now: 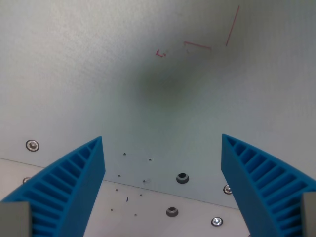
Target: Rotate around base negative x
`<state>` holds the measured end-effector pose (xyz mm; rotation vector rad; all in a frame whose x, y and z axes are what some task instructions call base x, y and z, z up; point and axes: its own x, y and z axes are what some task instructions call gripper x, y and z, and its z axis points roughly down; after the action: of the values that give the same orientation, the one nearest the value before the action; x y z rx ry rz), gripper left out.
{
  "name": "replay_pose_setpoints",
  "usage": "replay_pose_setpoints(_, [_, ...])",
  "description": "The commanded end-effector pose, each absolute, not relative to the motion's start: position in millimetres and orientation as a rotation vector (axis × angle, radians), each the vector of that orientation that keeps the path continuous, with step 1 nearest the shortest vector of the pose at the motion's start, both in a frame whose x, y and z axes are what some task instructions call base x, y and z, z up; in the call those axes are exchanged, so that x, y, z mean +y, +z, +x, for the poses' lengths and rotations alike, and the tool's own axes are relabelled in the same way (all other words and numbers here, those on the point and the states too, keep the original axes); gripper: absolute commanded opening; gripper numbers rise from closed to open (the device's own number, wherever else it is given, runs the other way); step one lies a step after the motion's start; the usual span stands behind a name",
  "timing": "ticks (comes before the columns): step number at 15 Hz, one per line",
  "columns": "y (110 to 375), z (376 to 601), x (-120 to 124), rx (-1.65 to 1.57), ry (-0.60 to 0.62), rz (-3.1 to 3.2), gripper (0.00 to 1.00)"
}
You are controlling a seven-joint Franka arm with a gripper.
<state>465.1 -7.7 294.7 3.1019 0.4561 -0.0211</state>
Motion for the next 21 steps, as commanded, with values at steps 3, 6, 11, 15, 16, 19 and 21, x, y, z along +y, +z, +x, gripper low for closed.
replay_pose_setpoints(3, [297.1, 465.3, -7.7, 0.451, -0.02, 3.067, 1.0])
replay_pose_setpoints(6, [297.1, 465.3, -7.7, 0.446, -0.027, 3.033, 1.0])
replay_pose_setpoints(11, [297.1, 465.3, -7.7, 0.436, -0.04, 2.976, 1.0])
replay_pose_setpoints(15, [297.1, 465.3, -7.7, 0.429, -0.05, 2.93, 1.0])
replay_pose_setpoints(16, [297.1, 465.3, -7.7, 0.427, -0.053, 2.919, 1.0])
replay_pose_setpoints(19, [297.1, 465.3, -7.7, 0.422, -0.06, 2.884, 1.0])
replay_pose_setpoints(21, [297.1, 465.3, -7.7, 0.418, -0.065, 2.861, 1.0])
